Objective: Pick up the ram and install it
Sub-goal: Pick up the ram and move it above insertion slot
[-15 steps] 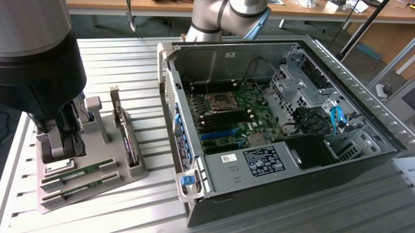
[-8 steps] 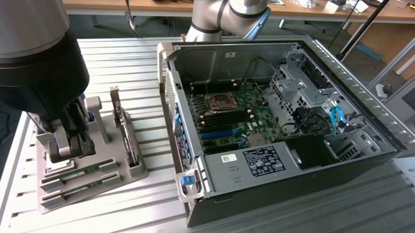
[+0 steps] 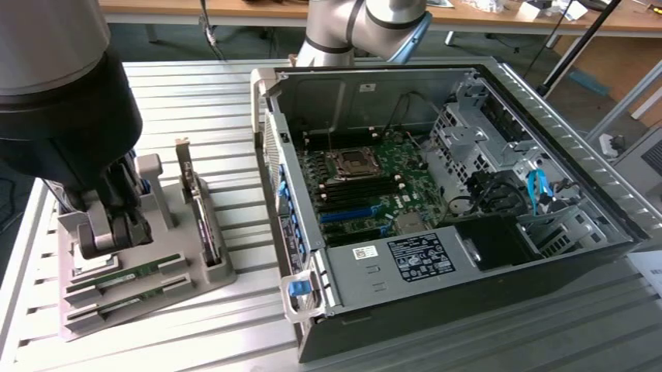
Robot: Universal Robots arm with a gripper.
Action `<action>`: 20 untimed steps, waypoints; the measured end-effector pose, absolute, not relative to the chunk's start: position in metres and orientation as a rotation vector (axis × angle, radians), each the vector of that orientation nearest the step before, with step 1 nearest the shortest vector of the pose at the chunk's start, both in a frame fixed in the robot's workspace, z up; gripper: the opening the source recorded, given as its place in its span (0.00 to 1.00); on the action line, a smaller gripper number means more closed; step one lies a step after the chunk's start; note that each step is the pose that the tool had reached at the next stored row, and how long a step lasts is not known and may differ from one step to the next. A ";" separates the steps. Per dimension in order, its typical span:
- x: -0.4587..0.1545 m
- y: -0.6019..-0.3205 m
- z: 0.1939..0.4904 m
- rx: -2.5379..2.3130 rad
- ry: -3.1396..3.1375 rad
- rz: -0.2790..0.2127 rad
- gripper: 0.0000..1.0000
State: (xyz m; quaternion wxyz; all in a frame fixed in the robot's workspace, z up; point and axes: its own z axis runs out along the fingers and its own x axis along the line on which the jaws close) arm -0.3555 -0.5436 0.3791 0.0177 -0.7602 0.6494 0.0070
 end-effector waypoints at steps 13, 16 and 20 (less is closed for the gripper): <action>-0.356 -0.546 0.379 -2.327 1.989 0.079 0.11; -0.356 -0.546 0.379 -2.327 1.989 0.079 0.17; -0.356 -0.546 0.379 -2.327 1.989 0.079 0.25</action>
